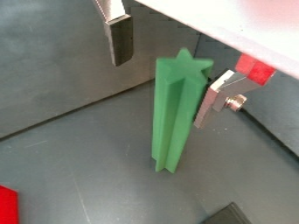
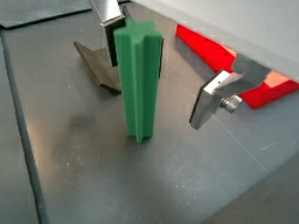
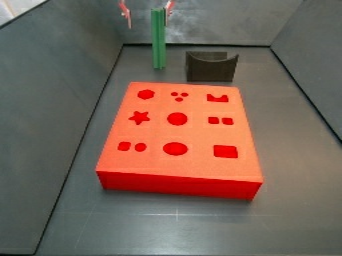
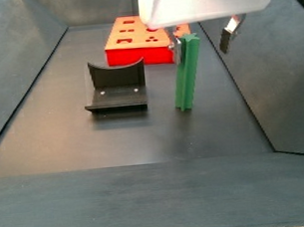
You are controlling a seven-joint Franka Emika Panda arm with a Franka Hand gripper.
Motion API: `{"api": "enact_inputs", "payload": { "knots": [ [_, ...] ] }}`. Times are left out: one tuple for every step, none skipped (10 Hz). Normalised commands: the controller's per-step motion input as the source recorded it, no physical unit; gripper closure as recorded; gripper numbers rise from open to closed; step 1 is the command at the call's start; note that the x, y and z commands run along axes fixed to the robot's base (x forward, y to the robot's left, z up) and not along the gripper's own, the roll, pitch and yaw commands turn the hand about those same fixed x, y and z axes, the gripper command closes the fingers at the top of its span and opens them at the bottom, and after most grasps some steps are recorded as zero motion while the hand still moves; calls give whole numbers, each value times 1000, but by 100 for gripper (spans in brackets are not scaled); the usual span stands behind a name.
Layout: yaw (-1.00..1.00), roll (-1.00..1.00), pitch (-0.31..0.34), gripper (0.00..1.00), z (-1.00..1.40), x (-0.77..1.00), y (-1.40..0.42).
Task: Pick up the star object. Move up. Move to above the board. Insert the star object.
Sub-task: Pick up the star object.
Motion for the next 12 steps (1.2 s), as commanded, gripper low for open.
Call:
{"api": "enact_inputs", "payload": {
  "knots": [
    [0,0,9,0,0,0,0],
    [0,0,0,100,0,0,0],
    [0,0,0,100,0,0,0],
    [0,0,0,100,0,0,0],
    [0,0,0,100,0,0,0],
    [0,0,0,100,0,0,0],
    [0,0,0,100,0,0,0],
    [0,0,0,100,0,0,0],
    [0,0,0,100,0,0,0],
    [0,0,0,100,0,0,0],
    [0,0,0,100,0,0,0],
    [0,0,0,100,0,0,0]
  ]
}}
